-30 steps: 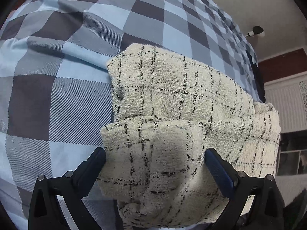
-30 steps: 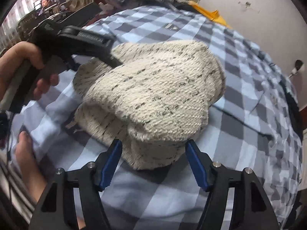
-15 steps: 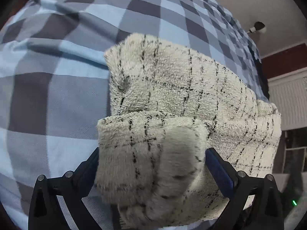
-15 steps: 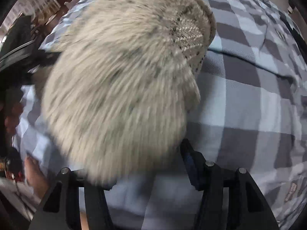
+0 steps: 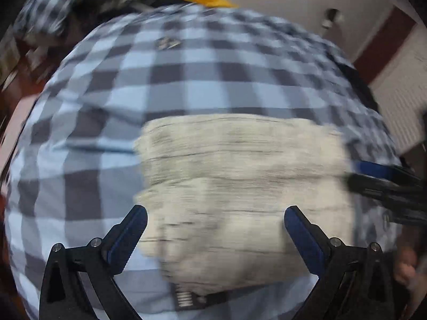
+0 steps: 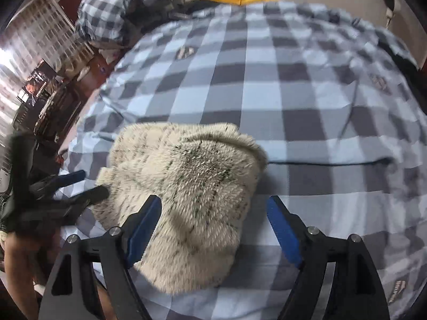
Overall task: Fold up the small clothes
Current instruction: 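Release the shirt and press the folded bundle with both open tools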
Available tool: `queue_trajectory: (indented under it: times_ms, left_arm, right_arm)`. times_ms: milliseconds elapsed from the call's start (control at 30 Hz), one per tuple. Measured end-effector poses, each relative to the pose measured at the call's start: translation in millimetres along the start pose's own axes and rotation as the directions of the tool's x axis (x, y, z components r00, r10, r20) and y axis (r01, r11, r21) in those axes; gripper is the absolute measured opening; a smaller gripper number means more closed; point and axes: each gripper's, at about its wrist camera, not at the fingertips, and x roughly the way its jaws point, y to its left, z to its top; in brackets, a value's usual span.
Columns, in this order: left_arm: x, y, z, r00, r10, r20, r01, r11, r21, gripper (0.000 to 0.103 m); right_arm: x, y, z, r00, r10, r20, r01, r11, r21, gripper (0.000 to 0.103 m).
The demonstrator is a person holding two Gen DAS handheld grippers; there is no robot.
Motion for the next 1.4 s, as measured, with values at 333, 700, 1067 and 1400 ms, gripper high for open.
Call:
queue_trajectory:
  times_ms: [333, 700, 1067, 1400]
  left_arm:
    - [54, -40, -13, 0.996, -0.055, -0.074, 0.063, 0.991, 0.116, 0.103]
    - [15, -46, -17, 0.995, 0.088, 0.048, -0.094, 0.985, 0.144, 0.103]
    - [-82, -13, -57, 0.927, 0.301, 0.224, -0.304, 0.952, -0.020, 0.103]
    - [-93, 8, -93, 0.914, 0.370, 0.168, -0.362, 0.929, -0.081, 0.103]
  right_arm:
    - [19, -22, -19, 0.996, -0.081, -0.039, 0.082, 0.997, 0.005, 0.101]
    - [-16, -14, -23, 0.994, -0.102, 0.030, 0.101, 0.994, 0.031, 0.101]
    - [-118, -24, -53, 0.992, -0.068, 0.110, 0.065, 0.997, 0.032, 0.102]
    - [-80, -35, -95, 0.999, -0.042, 0.030, 0.043, 0.999, -0.027, 0.102]
